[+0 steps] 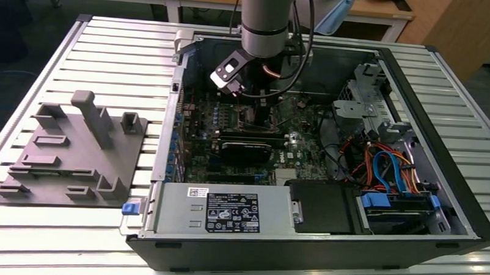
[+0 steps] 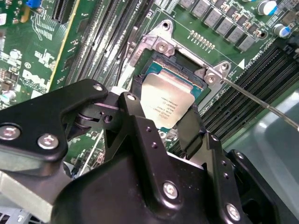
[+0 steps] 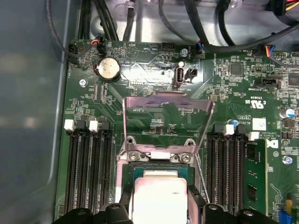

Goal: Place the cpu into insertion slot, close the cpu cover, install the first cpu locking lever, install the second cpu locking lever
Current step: 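Place the cpu into insertion slot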

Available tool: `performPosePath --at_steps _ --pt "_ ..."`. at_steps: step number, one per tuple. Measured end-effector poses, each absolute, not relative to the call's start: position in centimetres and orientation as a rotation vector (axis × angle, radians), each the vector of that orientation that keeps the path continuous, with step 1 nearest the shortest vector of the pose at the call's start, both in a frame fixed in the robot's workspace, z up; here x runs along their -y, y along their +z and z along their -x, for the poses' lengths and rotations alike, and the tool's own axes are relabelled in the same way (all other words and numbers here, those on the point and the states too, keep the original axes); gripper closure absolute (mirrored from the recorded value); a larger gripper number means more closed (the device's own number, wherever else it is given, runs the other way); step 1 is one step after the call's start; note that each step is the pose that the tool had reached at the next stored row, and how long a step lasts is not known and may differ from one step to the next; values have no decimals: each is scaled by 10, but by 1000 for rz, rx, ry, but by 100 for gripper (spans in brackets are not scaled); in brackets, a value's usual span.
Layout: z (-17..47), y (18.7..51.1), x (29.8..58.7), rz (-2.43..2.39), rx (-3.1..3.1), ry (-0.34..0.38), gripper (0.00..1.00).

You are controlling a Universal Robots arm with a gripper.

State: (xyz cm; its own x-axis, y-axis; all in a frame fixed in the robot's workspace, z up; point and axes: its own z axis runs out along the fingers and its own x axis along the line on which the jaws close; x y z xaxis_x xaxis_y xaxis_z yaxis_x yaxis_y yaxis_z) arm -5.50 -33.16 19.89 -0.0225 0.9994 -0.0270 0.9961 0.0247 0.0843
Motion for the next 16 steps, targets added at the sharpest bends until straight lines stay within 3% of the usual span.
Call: performPosePath --at_steps 16 --pt "56 194 330 -2154 -2178 64 46"
